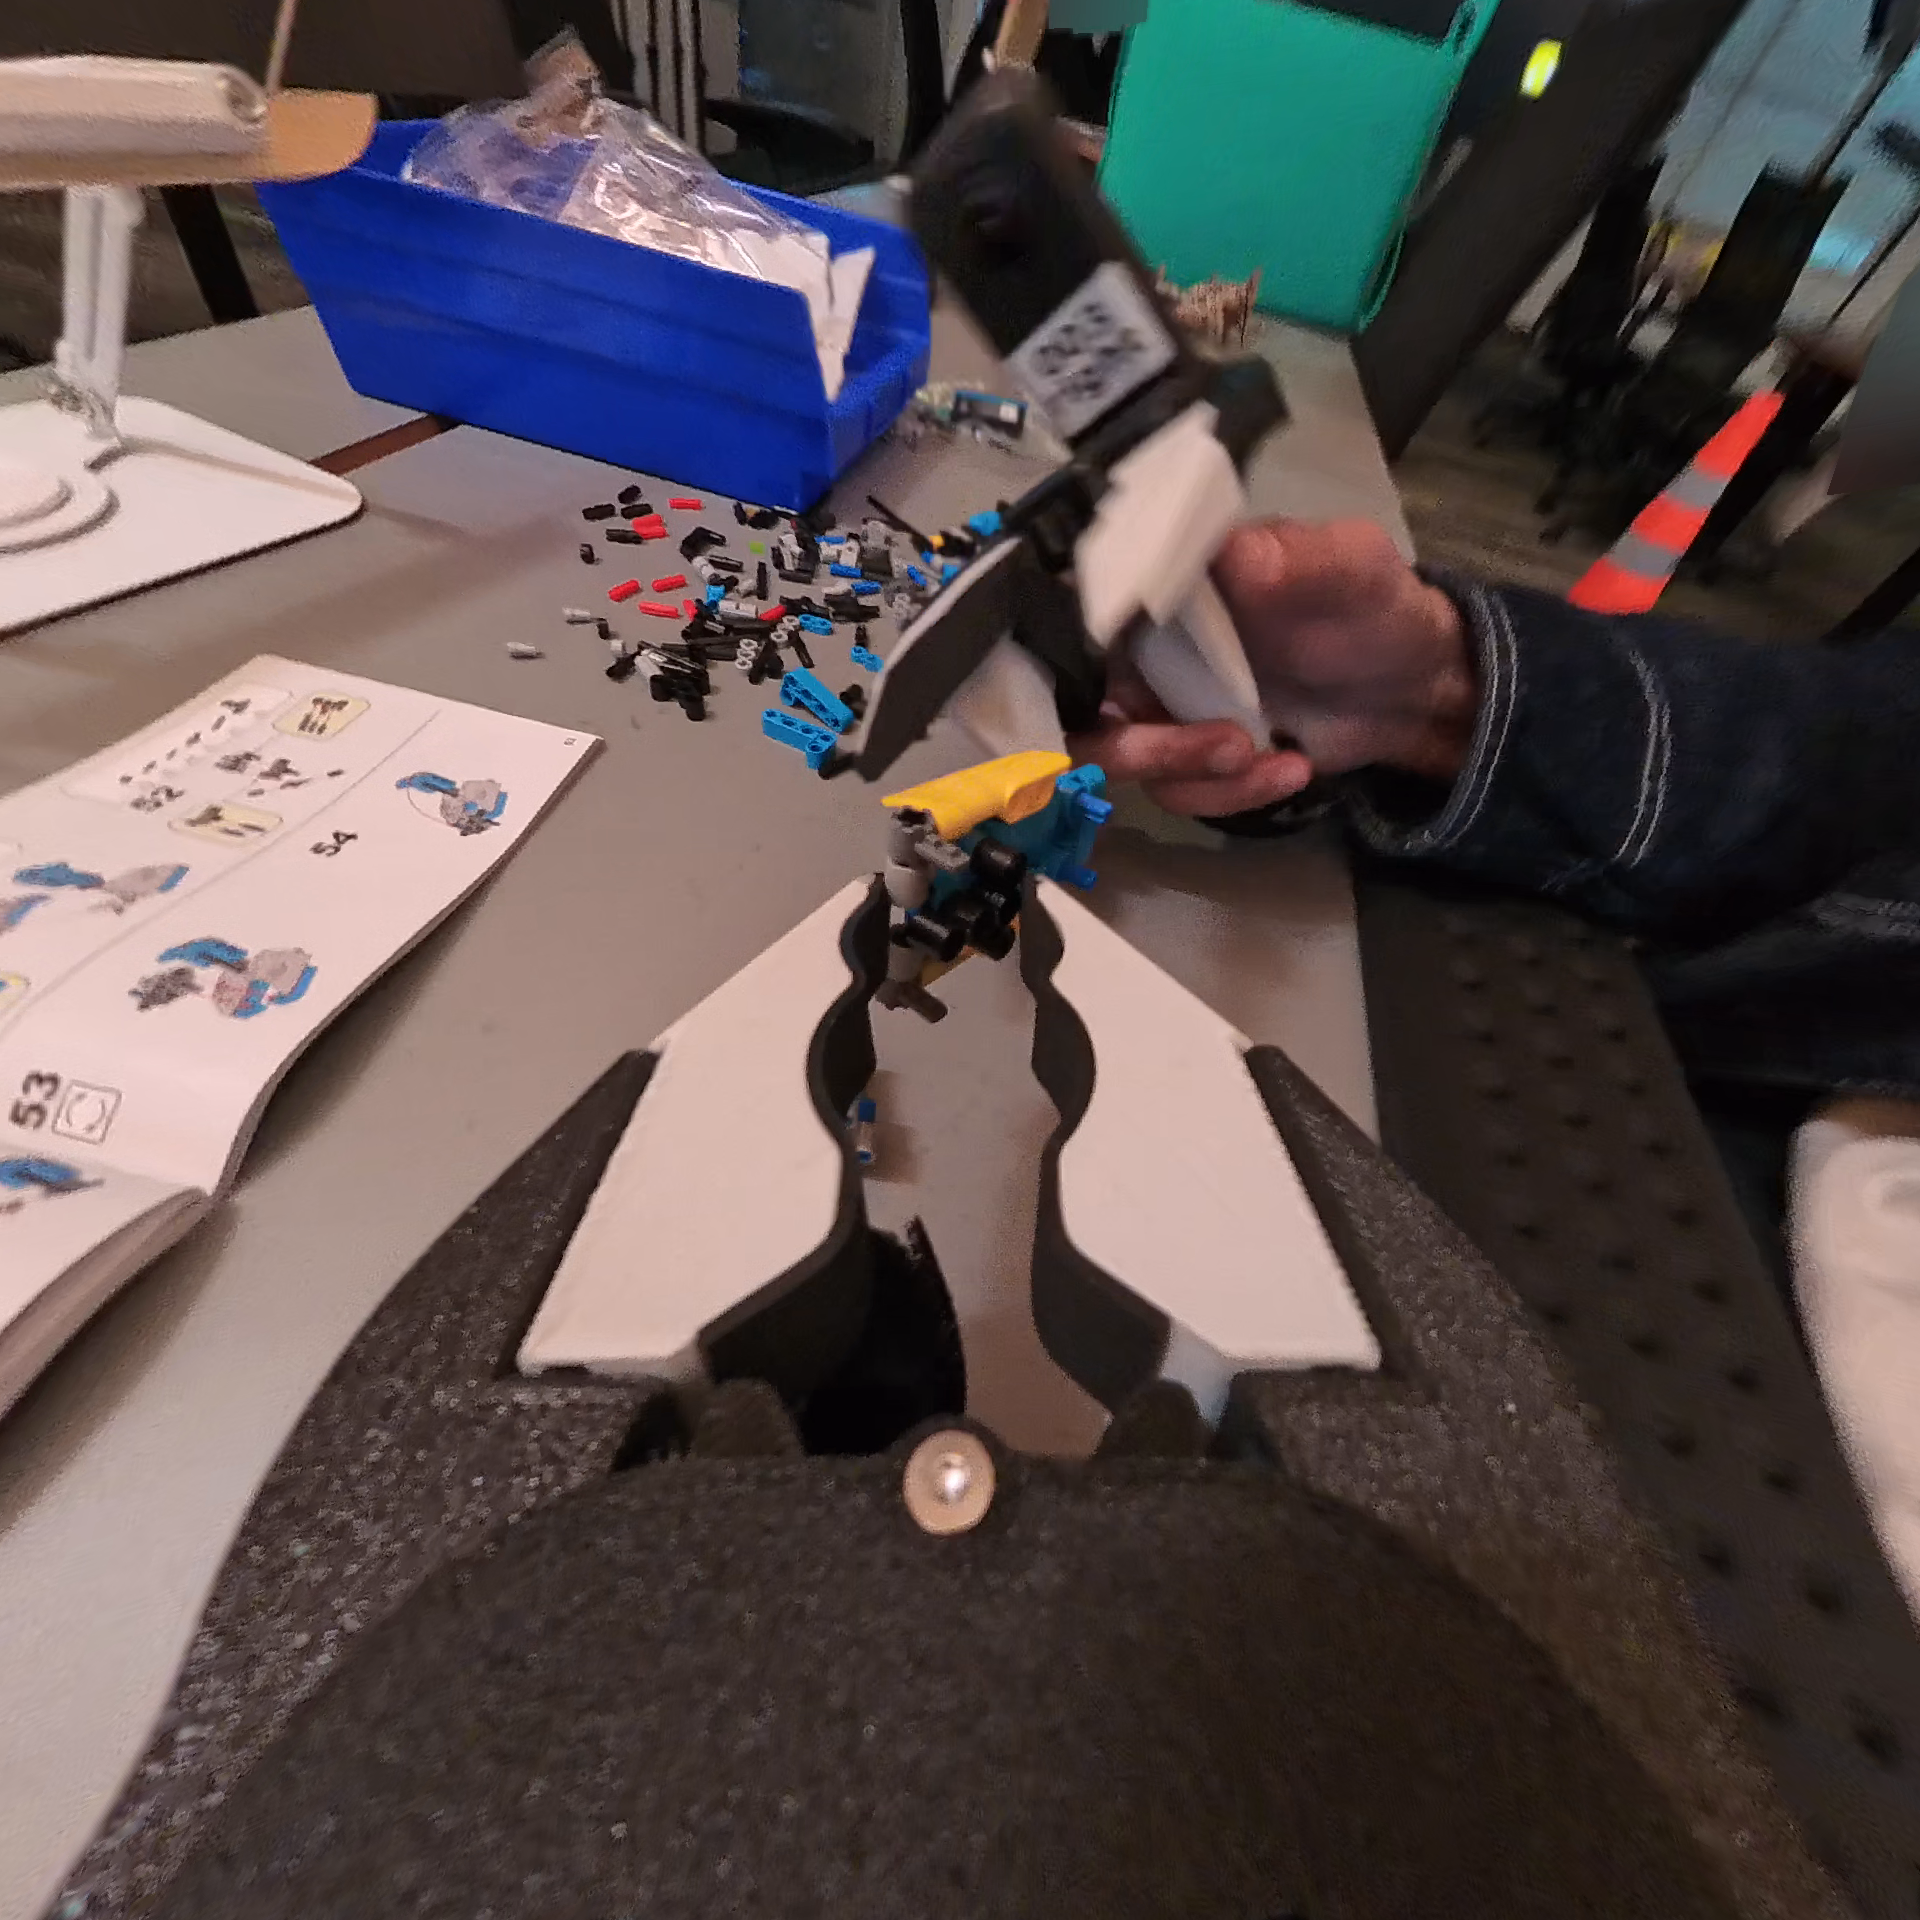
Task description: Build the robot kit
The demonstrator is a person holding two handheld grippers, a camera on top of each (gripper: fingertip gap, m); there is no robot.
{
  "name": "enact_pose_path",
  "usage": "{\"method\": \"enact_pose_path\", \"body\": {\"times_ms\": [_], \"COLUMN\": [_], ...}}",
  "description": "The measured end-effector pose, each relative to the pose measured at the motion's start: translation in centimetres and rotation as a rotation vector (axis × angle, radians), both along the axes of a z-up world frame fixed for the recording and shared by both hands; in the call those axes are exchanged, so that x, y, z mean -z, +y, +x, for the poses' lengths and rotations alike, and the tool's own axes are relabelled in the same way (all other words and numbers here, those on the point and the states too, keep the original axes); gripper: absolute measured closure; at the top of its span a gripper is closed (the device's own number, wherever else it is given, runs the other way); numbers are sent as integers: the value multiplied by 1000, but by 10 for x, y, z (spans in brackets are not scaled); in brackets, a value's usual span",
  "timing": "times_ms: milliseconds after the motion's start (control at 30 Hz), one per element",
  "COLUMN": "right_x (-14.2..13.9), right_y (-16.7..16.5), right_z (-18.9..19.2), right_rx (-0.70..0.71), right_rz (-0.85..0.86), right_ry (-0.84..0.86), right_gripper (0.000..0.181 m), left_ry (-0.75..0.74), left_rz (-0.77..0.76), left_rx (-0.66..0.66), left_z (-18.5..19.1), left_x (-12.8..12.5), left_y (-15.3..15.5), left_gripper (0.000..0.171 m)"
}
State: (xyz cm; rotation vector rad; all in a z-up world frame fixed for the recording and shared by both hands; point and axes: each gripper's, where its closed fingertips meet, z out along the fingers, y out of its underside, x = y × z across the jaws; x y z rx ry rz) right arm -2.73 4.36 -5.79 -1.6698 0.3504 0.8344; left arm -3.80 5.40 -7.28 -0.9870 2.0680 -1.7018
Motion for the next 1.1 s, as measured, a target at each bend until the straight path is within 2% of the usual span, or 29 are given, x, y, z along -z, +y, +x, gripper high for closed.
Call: {"method": "enact_pose_path", "body": {"times_ms": [33, 100, 233, 267, 433, 600, 700, 767, 867, 933, 1100], "right_x": [7, 22, 30, 28, 32, 65, 80, 87, 93, 100, 95], "right_y": [-1, 1, 8, 8, 3, -22, -25, -25, -20, -19, -14], "right_z": [-2, -9, -12, -12, -6, 25, 23, 18, 13, 11, 5], "right_rx": [17, 24, 90, 104, 161, 351, 405, 409, 396, 374, 343], "right_rz": [-34, -112, -169, -160, -193, -430, -533, -579, -603, -639, -593], "right_ry": [-141, -320, -459, -474, -456, -482, -463, -479, -512, -546, -547], "right_gripper": [132, 137, 159, 164, 165, 165, 165, 165, 165, 165, 157], "left_ry": [15, 19, 18, 23, 33, 44, 51, 52, 59, 38, 35], "left_rz": [-26, -28, -12, -11, 4, 293, 336, 357, 452, 486, 499], "left_rx": [-8, -32, -31, -31, -36, -109, -87, -83, -90, -114, -148], "left_z": [1, 5, 5, 6, 11, 12, 11, 13, 15, 17, 19], "left_x": [-1, 0, 4, 5, 10, 49, 56, 59, 72, 72, 72], "left_y": [3, 7, 0, -2, -5, 22, 15, 12, 11, 11, 9], "left_gripper": [147, 147, 147, 147, 146, 136, 132, 137, 153, 154, 154]}}
